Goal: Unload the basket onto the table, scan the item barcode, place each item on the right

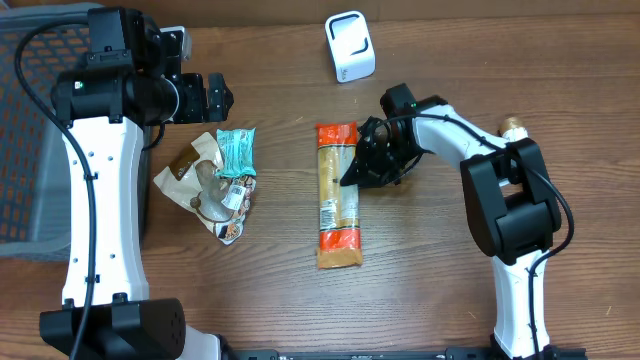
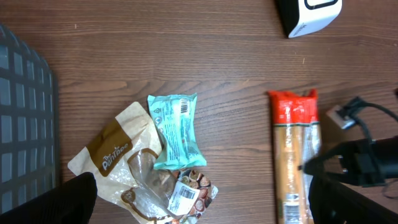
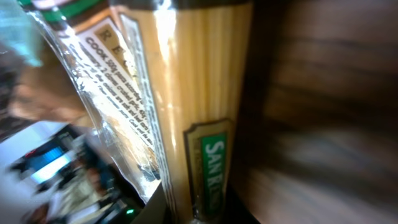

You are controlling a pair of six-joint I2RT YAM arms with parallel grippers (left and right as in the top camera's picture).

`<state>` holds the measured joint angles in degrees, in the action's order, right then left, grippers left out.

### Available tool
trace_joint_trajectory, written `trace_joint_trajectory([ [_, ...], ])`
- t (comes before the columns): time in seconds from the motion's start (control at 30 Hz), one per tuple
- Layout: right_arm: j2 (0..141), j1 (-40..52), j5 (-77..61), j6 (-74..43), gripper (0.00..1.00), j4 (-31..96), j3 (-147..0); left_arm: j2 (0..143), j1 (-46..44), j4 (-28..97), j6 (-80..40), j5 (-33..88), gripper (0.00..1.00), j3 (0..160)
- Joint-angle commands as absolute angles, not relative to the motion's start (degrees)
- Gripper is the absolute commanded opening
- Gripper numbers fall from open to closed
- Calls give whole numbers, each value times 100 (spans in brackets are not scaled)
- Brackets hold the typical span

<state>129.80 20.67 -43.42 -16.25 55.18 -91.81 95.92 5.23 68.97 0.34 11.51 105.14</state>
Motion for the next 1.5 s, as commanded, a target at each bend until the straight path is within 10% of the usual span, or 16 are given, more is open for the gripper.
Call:
trace_joint_trajectory([
  [0.0, 12337, 2051, -2324, -1782, 4, 6208, -9717, 9588, 486, 6875, -1, 1142, 100, 10602],
  [0.33, 12138, 2860, 1334, -2650, 4, 9275, -11343, 9588, 486, 6875, -1, 1142, 100, 10602],
  [0.73, 13030, 3295, 757, -2506, 4, 8674, -11229, 9588, 486, 6877, -1, 1142, 100, 10602],
  [0.87, 13183, 3295, 672, -2502, 12, 8571, -11205, 9588, 486, 6877, -1, 1140, 100, 10602],
  [1.1, 13181, 3148, -123, -1787, 68, 8466, -11181, 9588, 486, 6877, -1, 1142, 100, 10602],
  [1.47, 13181, 2718, -493, -1470, 74, 7843, -10565, 9588, 486, 6877, -1, 1142, 100, 10602],
])
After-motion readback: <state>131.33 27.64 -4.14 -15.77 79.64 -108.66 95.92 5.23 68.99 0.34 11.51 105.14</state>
